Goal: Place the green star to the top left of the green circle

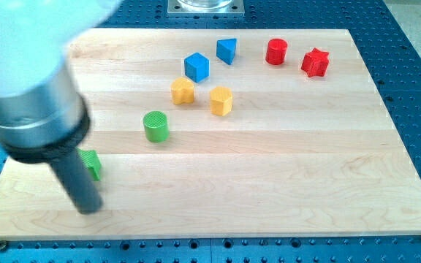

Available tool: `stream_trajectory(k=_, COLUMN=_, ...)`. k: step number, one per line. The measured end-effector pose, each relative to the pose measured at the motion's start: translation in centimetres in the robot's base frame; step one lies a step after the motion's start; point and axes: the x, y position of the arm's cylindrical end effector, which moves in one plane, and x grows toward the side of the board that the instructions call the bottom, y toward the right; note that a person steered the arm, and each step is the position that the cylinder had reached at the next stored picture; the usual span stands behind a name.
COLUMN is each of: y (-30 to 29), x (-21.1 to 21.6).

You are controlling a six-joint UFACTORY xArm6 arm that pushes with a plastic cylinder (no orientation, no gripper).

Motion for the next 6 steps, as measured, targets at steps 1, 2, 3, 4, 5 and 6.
stream_trajectory(k=1, y=-0.1, x=-5.4)
stream_trajectory(k=2, y=0.3, x=-10.4)
stream_trajectory(k=3, y=-3.4, x=-9.1)
stream_trajectory(k=4, y=-5.6, x=-11.3)
stream_trajectory(k=5, y=0.6, x=-11.4)
stream_trajectory(k=6, y=2.5, x=-12.2)
